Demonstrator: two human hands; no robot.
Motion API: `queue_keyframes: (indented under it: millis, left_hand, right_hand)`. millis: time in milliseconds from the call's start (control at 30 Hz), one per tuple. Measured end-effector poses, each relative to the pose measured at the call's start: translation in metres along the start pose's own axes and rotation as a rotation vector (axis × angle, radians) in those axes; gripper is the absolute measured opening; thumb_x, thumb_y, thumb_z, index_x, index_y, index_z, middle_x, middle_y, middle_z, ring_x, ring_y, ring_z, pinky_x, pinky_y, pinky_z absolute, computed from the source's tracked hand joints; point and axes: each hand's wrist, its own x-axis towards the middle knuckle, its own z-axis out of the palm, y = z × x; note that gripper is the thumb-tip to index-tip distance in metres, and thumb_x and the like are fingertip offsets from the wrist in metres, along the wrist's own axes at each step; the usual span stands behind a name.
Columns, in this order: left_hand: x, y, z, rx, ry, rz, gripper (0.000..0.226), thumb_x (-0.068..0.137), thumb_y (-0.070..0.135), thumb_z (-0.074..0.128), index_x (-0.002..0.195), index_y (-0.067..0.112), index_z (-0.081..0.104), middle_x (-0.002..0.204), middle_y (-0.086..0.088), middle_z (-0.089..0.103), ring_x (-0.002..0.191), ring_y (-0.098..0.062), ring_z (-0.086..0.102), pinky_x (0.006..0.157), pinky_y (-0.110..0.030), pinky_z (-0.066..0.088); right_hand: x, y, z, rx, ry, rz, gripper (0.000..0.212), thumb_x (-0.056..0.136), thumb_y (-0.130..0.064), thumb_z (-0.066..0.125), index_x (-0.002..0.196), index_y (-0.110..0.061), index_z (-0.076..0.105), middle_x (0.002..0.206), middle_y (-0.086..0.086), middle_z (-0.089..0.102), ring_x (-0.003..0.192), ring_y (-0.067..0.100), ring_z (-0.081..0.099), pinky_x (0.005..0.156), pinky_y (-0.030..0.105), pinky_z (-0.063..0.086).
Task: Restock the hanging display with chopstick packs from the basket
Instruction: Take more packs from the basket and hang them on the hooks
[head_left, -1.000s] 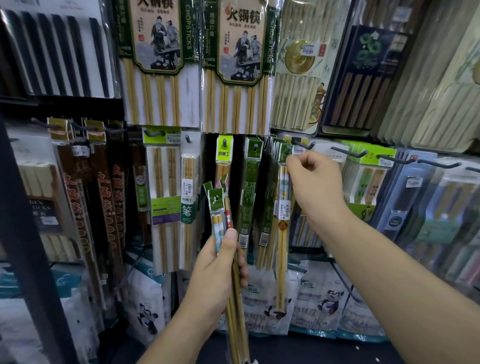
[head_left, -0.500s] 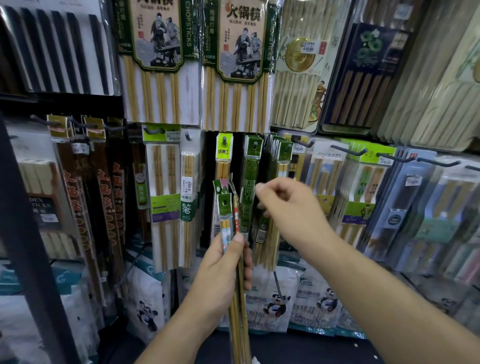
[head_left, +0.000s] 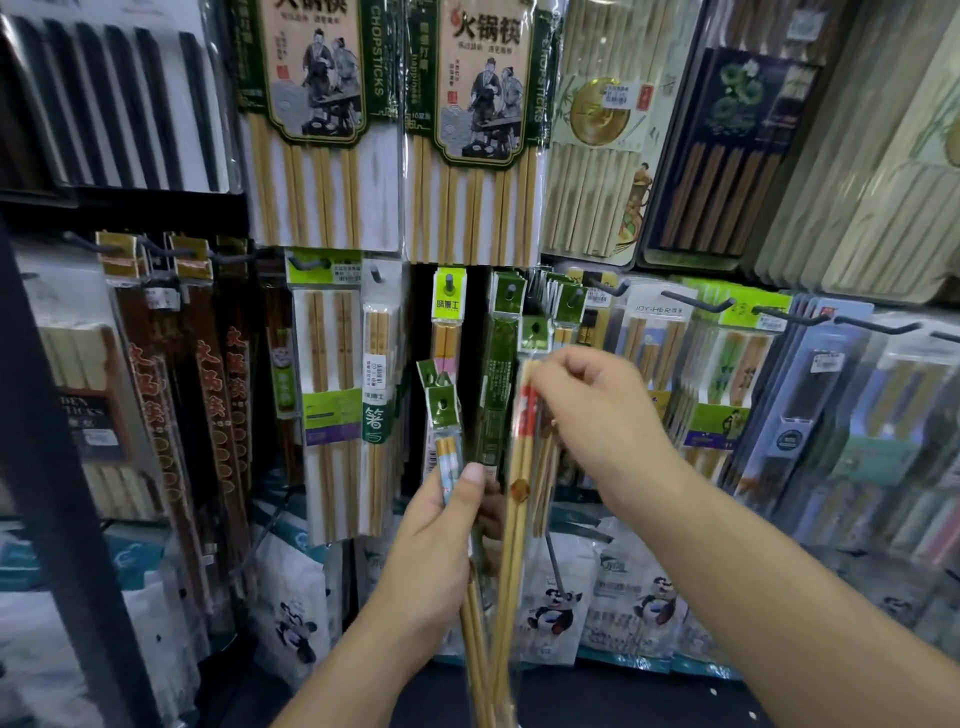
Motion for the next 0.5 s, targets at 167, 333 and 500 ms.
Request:
queue_keyframes:
  millis: [167, 333, 500]
  left_hand:
    - [0.003, 0.001, -0.001, -0.077, -0.007, -0.002, 0.037, 0.095, 0.039, 0.052, 0.098, 0.003, 0.055, 0.072, -0.007, 0.066, 0.062, -0.022, 0.065, 0.051, -0.034, 0.056]
    - [0.003, -0.002, -0.003, -0.046, -0.027, -0.007, 0.034, 0.1, 0.037, 0.051, 0.102, 0.003, 0.055, 0.074, -0.006, 0.067, 0.065, -0.022, 0.066, 0.054, -0.036, 0.057]
    - [0.004, -0.001, -0.002, -0.031, -0.023, -0.005, 0.03, 0.106, 0.031, 0.046, 0.105, 0.002, 0.055, 0.074, -0.006, 0.066, 0.064, -0.021, 0.065, 0.054, -0.034, 0.057]
  right_hand:
    - [0.017, -0.013, -0.016, 0.185, 0.148, -0.023, 0.033, 0.102, -0.03, 0.059, 0.078, -0.008, 0.063, 0.063, 0.004, 0.06, 0.05, 0.006, 0.056, 0.054, 0.027, 0.046]
    - [0.026, -0.01, -0.02, 0.116, 0.24, -0.058, 0.047, 0.102, -0.032, 0.058, 0.065, -0.006, 0.047, 0.051, 0.0, 0.039, 0.047, 0.013, 0.036, 0.048, 0.013, 0.04]
    - [0.032, -0.007, -0.015, 0.119, 0.218, -0.042, 0.049, 0.102, -0.034, 0.058, 0.078, 0.008, 0.051, 0.063, 0.011, 0.041, 0.055, 0.021, 0.038, 0.065, 0.025, 0.045]
